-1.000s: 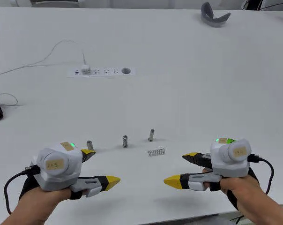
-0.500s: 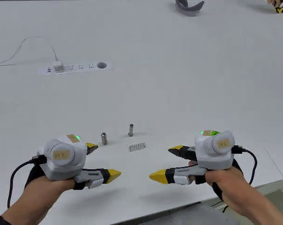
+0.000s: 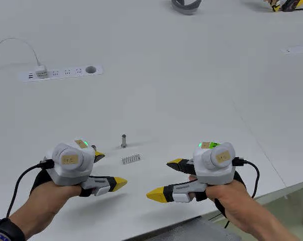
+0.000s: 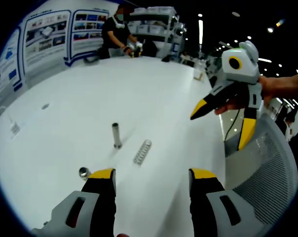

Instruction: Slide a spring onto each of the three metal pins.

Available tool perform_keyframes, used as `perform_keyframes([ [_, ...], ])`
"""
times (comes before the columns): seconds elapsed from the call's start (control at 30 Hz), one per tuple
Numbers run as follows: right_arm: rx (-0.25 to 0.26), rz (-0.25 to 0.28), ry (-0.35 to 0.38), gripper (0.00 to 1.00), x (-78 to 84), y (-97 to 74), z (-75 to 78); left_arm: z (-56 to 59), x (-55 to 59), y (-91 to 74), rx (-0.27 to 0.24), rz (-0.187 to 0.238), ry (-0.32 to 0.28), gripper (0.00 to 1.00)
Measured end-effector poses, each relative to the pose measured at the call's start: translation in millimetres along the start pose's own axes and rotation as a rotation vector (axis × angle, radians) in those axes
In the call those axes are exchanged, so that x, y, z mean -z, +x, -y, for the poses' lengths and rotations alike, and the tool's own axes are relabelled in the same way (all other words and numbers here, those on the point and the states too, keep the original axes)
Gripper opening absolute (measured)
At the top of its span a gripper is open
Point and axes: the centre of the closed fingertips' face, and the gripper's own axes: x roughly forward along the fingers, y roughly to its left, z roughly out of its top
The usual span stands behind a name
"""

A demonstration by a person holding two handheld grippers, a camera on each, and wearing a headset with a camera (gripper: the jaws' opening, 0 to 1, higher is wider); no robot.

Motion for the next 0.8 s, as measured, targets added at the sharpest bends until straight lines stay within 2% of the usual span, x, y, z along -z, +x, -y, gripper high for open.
perform_keyframes([
  [0.13, -0.004, 0.004, -0.003, 0.71, -3.7, 0.9, 1.2, 1.6, -1.3, 15.8, 0.014, -0.009, -0.002, 0.59],
  [0.4, -0.004, 0.004, 0.003, 0.71, -3.4, -1.5, 2.8, 0.4, -5.0, 37.4, 0.028, -0.015, -0.017, 0.54],
  [0.63, 0.004, -0.001, 0.019, 0.71, 3.6, -5.0, 7.5, -4.3, 1.7, 52.3, 0.028, -0.038, -0.021, 0.49],
  [0.8, 0.006, -0.003, 0.03, 0.7, 7.3, -5.5, 9.3, -8.2, 4.2, 57.2, 0.017, -0.045, -0.014, 0.43],
])
